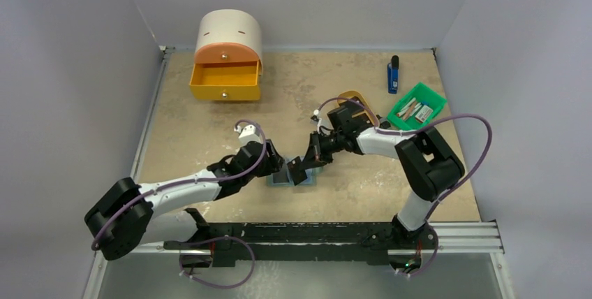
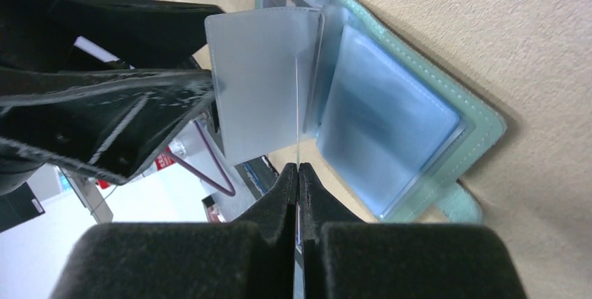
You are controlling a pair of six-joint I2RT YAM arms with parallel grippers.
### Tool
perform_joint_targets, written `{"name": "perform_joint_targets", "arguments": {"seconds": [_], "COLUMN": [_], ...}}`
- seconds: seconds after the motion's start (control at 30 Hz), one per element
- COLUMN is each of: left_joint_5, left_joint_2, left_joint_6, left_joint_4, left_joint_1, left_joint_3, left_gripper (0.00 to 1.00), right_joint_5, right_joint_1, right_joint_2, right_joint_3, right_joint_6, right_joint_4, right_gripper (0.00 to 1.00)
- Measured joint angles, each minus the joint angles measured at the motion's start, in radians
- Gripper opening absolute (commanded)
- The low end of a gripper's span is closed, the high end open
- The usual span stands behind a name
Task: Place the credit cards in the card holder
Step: Turn over the card slot in the card holder.
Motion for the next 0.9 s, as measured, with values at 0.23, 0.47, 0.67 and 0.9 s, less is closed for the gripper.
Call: {"name": "perform_joint_targets", "arguments": {"seconds": [0.23, 0.47, 0.67, 0.9], "left_joint_5": [-0.083, -0.120, -0.079, -0.045], "left_joint_2": [-0.138, -0.209, -0.043, 0.048], "left_joint_6": [-0.002, -0.007, -0.009, -0.011], "left_joint_4": [-0.117, -0.144, -0.060, 0.019], "left_joint_1": [0.000, 0.000, 0.000, 0.000], "left_joint_3": [0.003, 0.003, -0.002, -0.024], "left_gripper": [0.50, 0.38, 0.20, 0.08], "right_joint_5": [0.021, 0.044, 0.109, 0.136], "right_joint_1": [0.030, 0.043, 0.044, 0.044], "right_joint_2": [0.071, 0.087, 0.025, 0.002], "right_joint_3": [0.034, 0.038, -0.027, -0.045], "right_joint_6": [0.025, 0.058, 0.102, 0.122], "right_joint_4": [0.021, 0.053, 0.126, 0.147], "right_gripper": [0.00, 0.00, 0.00, 0.00]}}
